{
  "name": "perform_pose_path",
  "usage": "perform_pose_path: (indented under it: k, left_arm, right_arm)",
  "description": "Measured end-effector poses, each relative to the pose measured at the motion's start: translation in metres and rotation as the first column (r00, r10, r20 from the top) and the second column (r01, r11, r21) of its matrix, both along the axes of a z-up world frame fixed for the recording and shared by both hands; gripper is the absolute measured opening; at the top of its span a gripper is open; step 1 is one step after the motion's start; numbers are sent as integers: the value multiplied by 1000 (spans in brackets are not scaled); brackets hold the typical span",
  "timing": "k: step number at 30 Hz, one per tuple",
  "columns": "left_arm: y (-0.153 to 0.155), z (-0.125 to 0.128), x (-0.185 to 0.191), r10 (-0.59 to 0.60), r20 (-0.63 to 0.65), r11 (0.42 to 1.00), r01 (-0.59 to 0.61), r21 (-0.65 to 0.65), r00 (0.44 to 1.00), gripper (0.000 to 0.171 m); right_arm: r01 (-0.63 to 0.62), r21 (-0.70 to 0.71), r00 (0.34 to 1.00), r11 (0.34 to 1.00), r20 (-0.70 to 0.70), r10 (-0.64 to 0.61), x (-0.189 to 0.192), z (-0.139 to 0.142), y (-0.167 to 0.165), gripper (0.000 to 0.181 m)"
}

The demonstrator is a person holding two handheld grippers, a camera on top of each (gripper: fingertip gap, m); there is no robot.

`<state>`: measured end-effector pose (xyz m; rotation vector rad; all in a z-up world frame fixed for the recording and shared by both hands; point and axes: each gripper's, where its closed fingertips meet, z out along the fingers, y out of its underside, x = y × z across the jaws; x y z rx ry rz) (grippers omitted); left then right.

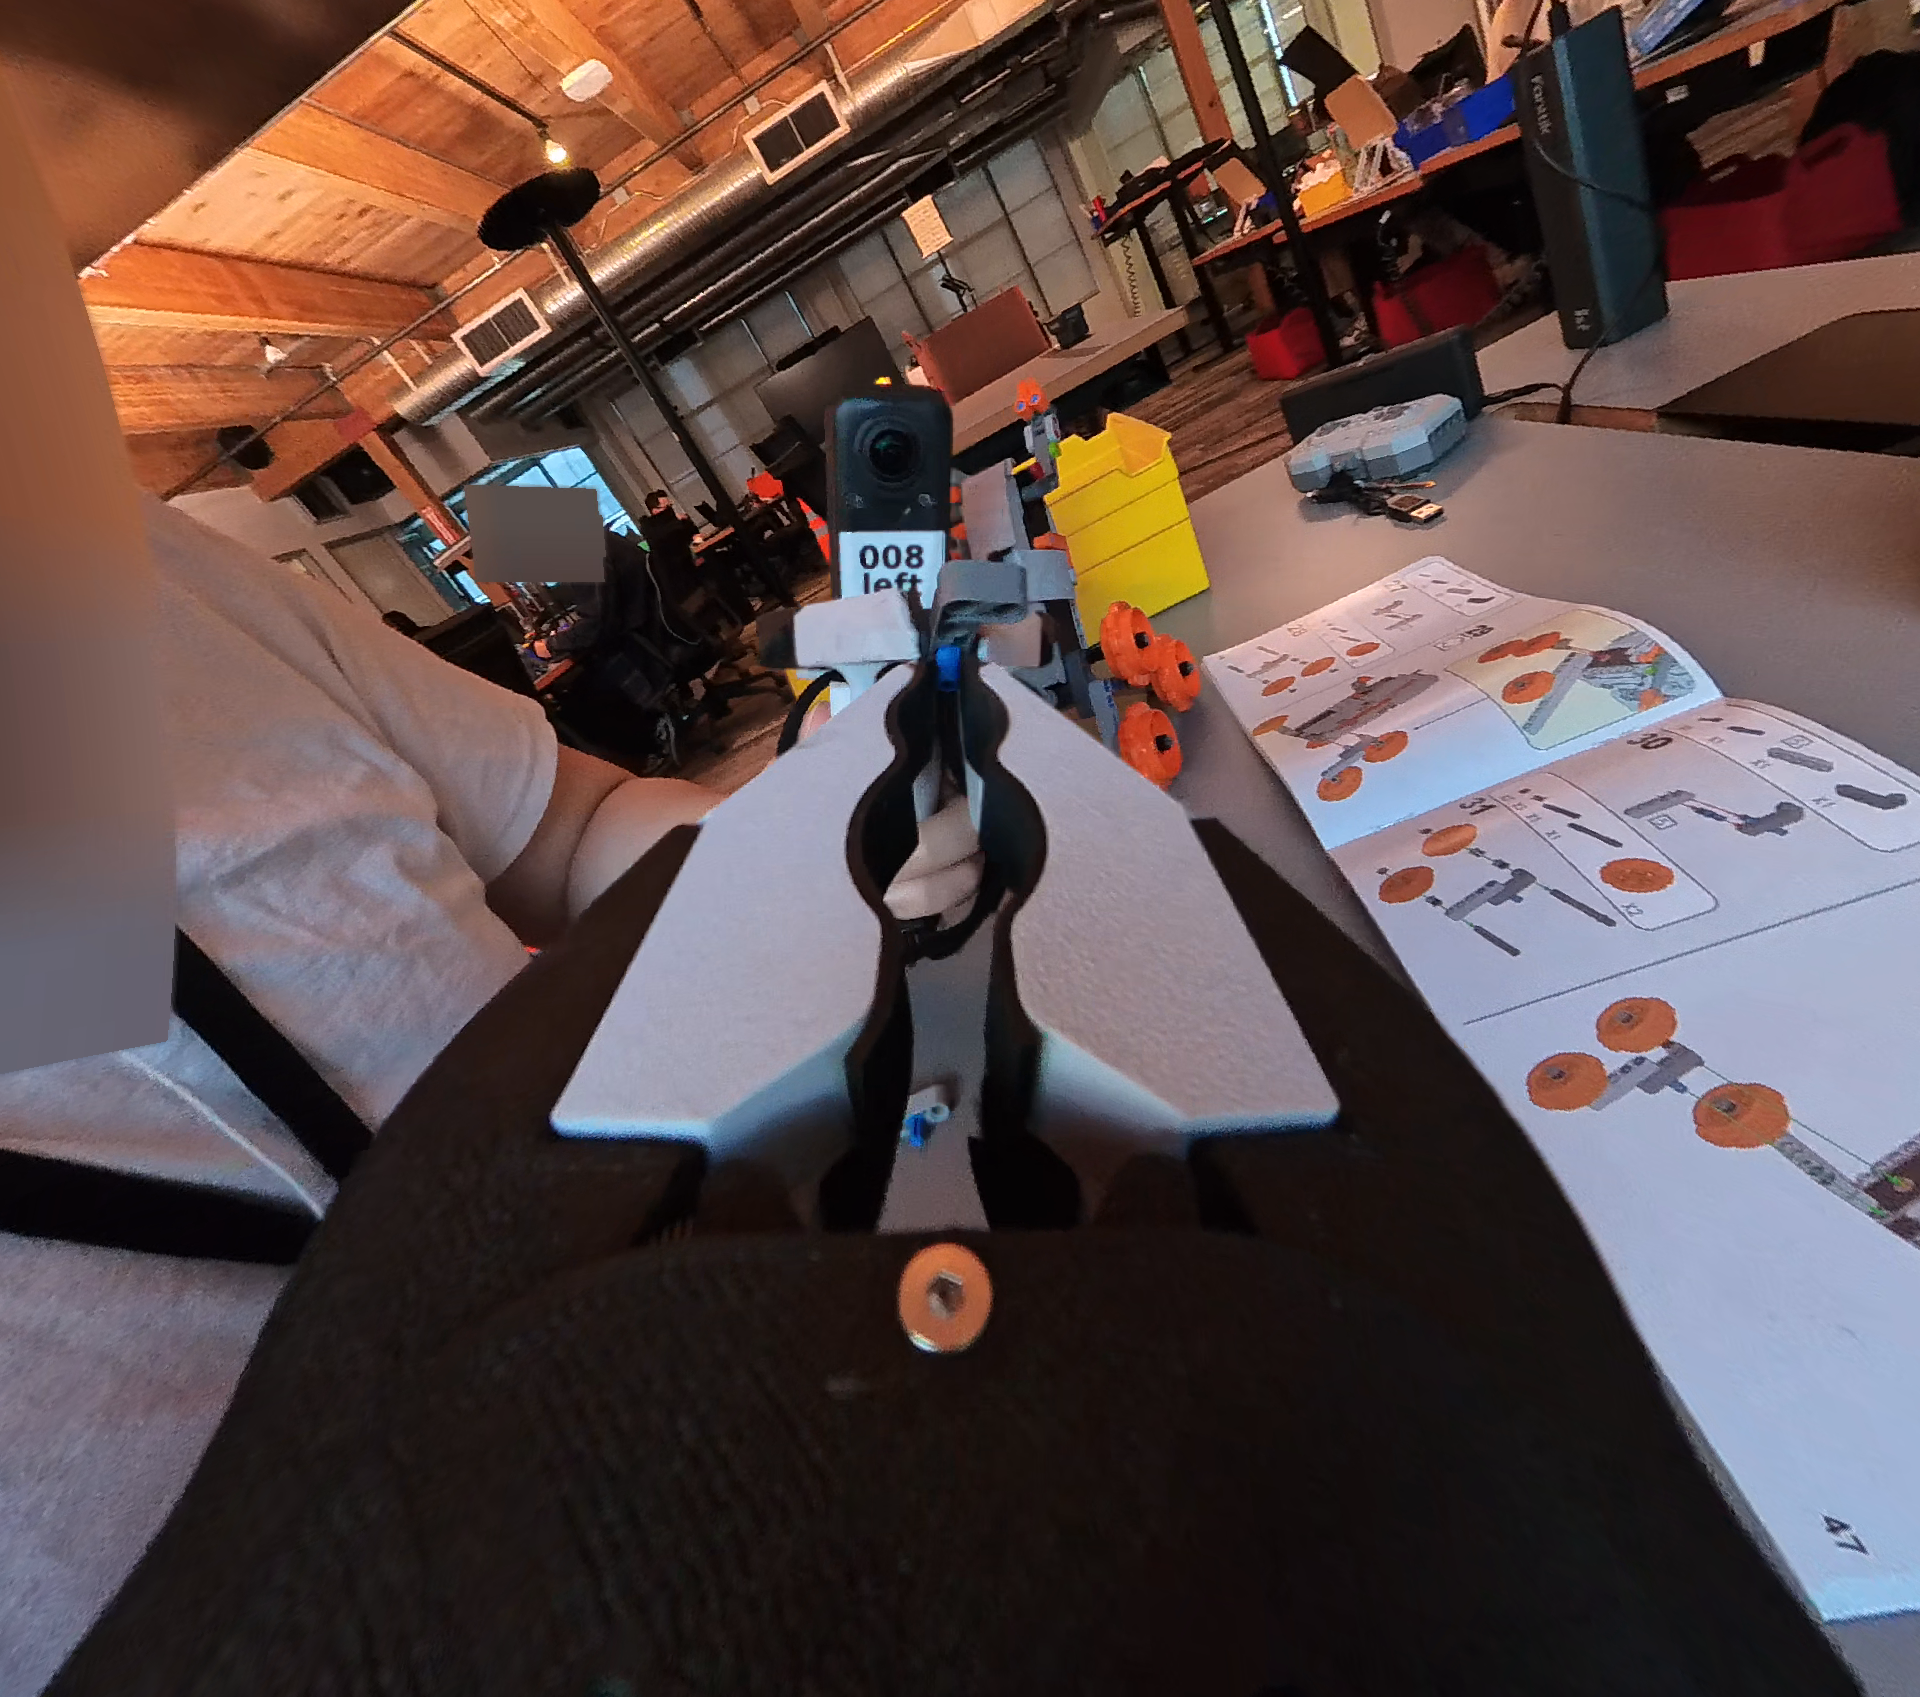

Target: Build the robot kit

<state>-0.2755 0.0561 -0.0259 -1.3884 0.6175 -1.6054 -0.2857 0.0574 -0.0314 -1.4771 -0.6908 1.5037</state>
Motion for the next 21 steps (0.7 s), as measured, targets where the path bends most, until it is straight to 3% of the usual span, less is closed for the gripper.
perform_pose_path:
  k: [7, 21]
  left_arm:
    - [-16, 6, 2, -33, -60, 987, 42, 156, 998, 6]
    - [-23, 4, 5, -31, -190, 976, 70, 205, 981, 5]
  right_arm:
    - [-38, 148, 997, 988, 69, 28, 2, 6, -14, 3]
    - [-99, 189, 991, 977, 103, 81, -2, 1, -23, 3]
